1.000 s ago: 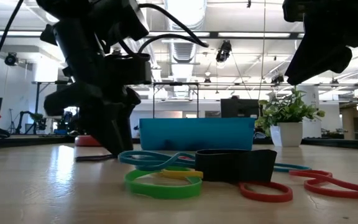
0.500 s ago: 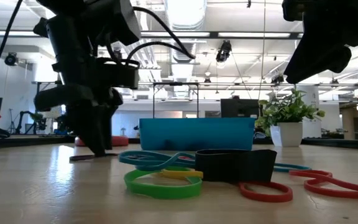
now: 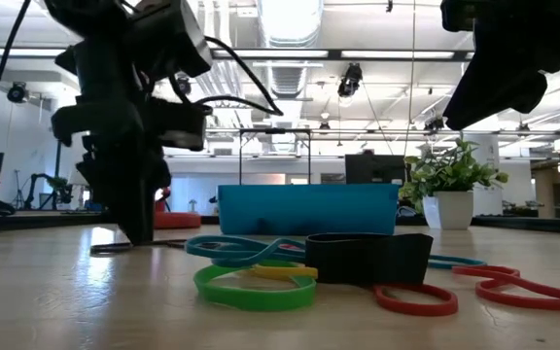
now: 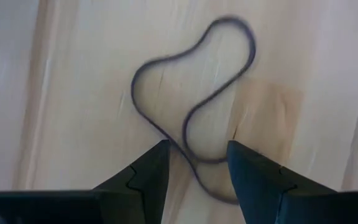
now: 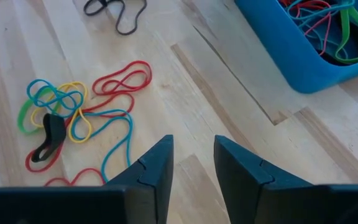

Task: Pick and place rubber bands into bin
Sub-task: Put the purple rubber band into the blue bin, then put the black rubber band into the blue bin

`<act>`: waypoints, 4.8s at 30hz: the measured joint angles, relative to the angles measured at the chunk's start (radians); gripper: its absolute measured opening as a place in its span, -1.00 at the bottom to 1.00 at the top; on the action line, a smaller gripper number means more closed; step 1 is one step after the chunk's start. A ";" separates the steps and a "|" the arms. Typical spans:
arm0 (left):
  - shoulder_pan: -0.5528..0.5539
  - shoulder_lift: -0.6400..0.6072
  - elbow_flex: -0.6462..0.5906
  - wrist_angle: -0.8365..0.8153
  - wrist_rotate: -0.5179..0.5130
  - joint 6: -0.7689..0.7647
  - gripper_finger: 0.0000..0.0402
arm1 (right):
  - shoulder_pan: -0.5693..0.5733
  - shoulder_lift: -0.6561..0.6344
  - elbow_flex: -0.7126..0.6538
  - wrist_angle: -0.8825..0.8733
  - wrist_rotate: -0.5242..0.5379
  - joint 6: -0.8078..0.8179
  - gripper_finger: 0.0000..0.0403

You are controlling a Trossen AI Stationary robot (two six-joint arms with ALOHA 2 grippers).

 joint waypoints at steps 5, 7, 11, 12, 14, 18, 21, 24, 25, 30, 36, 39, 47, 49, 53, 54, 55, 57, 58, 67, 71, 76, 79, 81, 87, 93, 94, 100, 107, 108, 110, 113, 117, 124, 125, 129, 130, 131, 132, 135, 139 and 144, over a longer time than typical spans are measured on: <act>0.013 0.022 -0.006 0.083 0.000 0.001 -0.27 | 0.000 0.000 0.000 0.002 0.007 -0.001 -0.48; 0.015 0.046 -0.006 0.113 -0.002 0.005 -0.27 | 0.000 0.000 -0.001 0.003 0.008 -0.004 -0.49; 0.017 0.110 0.005 0.175 0.006 0.029 -0.27 | 0.000 0.000 -0.001 0.005 0.008 -0.008 -0.51; 0.018 0.128 0.012 0.182 0.016 0.036 -0.27 | 0.000 0.000 -0.001 0.005 0.008 -0.008 -0.52; 0.018 0.166 0.029 0.193 0.030 0.058 -0.27 | 0.000 0.000 -0.001 0.005 0.008 -0.008 -0.51; 0.011 0.202 0.052 0.183 0.030 0.110 -0.30 | 0.000 0.000 -0.001 0.005 0.008 -0.007 -0.50; 0.007 0.200 0.056 0.173 -0.016 0.132 -0.43 | 0.000 0.000 -0.001 0.005 0.008 -0.006 -0.52; 0.003 0.189 0.055 0.169 -0.085 0.153 -0.65 | 0.000 0.000 -0.001 0.006 0.008 -0.007 -0.54; 0.003 0.189 0.055 0.170 -0.093 0.163 -0.73 | 0.000 0.000 -0.001 0.006 0.008 -0.007 -0.54; 0.002 0.188 0.055 0.173 -0.104 0.189 -0.97 | 0.000 0.000 -0.002 0.006 0.009 -0.022 -0.57; 0.002 0.176 0.069 0.156 -0.129 0.190 -0.99 | 0.000 0.000 -0.002 0.006 0.026 -0.030 -0.60; 0.001 0.138 0.086 0.150 -0.142 0.191 -1.00 | 0.000 0.000 -0.002 0.006 0.027 -0.031 -0.61; 0.005 -0.023 0.090 0.139 -0.243 0.214 -1.00 | 0.000 0.000 -0.002 0.005 0.027 -0.048 -0.61; 0.003 -0.069 0.094 0.145 -0.249 0.217 -1.00 | 0.000 0.000 -0.002 0.005 0.027 -0.049 -0.63; 0.002 -0.135 0.094 0.135 -0.277 0.238 -1.00 | 0.000 0.000 -0.002 0.003 0.027 -0.049 -0.64; 0.002 -0.155 0.095 0.136 -0.286 0.240 -1.00 | 0.000 0.000 -0.002 0.002 0.027 -0.049 -0.64; 0.002 -0.174 0.095 0.139 -0.296 0.241 -1.00 | 0.000 0.000 -0.002 0.004 0.027 -0.049 -0.64; 0.001 -0.201 0.098 0.147 -0.319 0.243 -1.00 | 0.000 0.000 -0.002 0.005 0.027 -0.049 -0.63; 0.001 -0.217 0.096 0.143 -0.326 0.245 -1.00 | 0.000 0.000 -0.002 0.006 0.027 -0.048 -0.63; 0.005 -0.279 0.125 0.144 -0.412 0.308 -1.00 | 0.000 0.000 -0.002 0.020 0.035 -0.045 -0.66; 0.027 -0.278 0.144 0.151 -0.423 0.369 -1.00 | 0.000 0.000 -0.002 0.027 0.052 -0.027 -0.64; 0.098 -0.278 0.144 0.199 -0.425 0.425 -1.00 | 0.000 0.000 -0.002 0.031 0.053 -0.013 -0.63; 0.159 -0.278 0.144 0.209 -0.422 0.451 -1.00 | -0.001 0.000 -0.002 0.031 0.055 0.006 -0.64; 0.201 -0.274 0.144 0.217 -0.421 0.455 -1.00 | -0.001 0.000 -0.002 0.031 0.058 0.019 -0.66; 0.326 -0.229 0.144 0.231 -0.339 0.479 -1.00 | -0.001 -0.001 -0.002 0.032 0.106 0.052 -0.65; 0.410 -0.129 0.144 0.267 -0.260 0.502 -1.00 | -0.001 -0.001 -0.002 0.044 0.159 0.082 -0.64; 0.417 -0.113 0.144 0.285 -0.242 0.502 -1.00 | -0.001 -0.001 -0.002 0.045 0.159 0.083 -0.64; 0.434 -0.047 0.157 0.303 -0.211 0.504 -1.00 | -0.001 -0.001 -0.002 0.057 0.159 0.084 -0.64; 0.435 -0.036 0.155 0.344 -0.215 0.527 -0.94 | -0.001 -0.001 -0.002 0.060 0.159 0.087 -0.66; 0.435 -0.036 0.155 0.342 -0.215 0.530 -0.90 | -0.001 -0.001 -0.002 0.060 0.159 0.089 -0.65; 0.435 -0.036 0.157 0.339 -0.215 0.531 -0.80 | -0.001 -0.001 -0.002 0.060 0.162 0.091 -0.65; 0.435 -0.036 0.163 0.342 -0.216 0.531 -0.63 | -0.001 -0.001 -0.002 0.060 0.180 0.090 -0.66; 0.435 -0.036 0.163 0.338 -0.216 0.524 -0.45 | -0.003 -0.001 -0.002 0.060 0.183 0.085 -0.68; 0.426 -0.080 0.177 0.249 -0.114 0.480 -0.32 | -0.005 -0.001 -0.002 0.143 0.093 -0.051 -0.65; 0.422 -0.098 0.177 0.224 -0.075 0.466 -0.32 | -0.005 0.004 -0.002 0.164 0.053 -0.097 -0.64; 0.391 -0.178 0.153 0.175 0.045 0.420 -0.32 | -0.006 0.048 -0.002 0.210 -0.032 -0.188 -0.61; 0.376 -0.201 0.144 0.177 0.055 0.417 -0.32 | -0.010 0.062 -0.002 0.224 -0.051 -0.198 -0.60; 0.359 -0.229 0.135 0.179 0.059 0.414 -0.32 | -0.012 0.077 -0.002 0.224 -0.074 -0.208 -0.59; 0.340 -0.256 0.122 0.179 0.061 0.414 -0.32 | -0.015 0.096 -0.003 0.230 -0.099 -0.220 -0.59; 0.287 -0.333 0.094 0.177 0.048 0.398 -0.32 | -0.019 0.149 -0.003 0.327 -0.208 -0.271 -0.57; 0.236 -0.419 0.051 0.168 -0.025 0.357 -0.32 | -0.023 0.227 -0.001 0.513 -0.389 -0.347 -0.58; 0.213 -0.497 -0.004 0.182 -0.098 0.304 -0.32 | -0.024 0.339 0.055 0.618 -0.519 -0.399 -0.62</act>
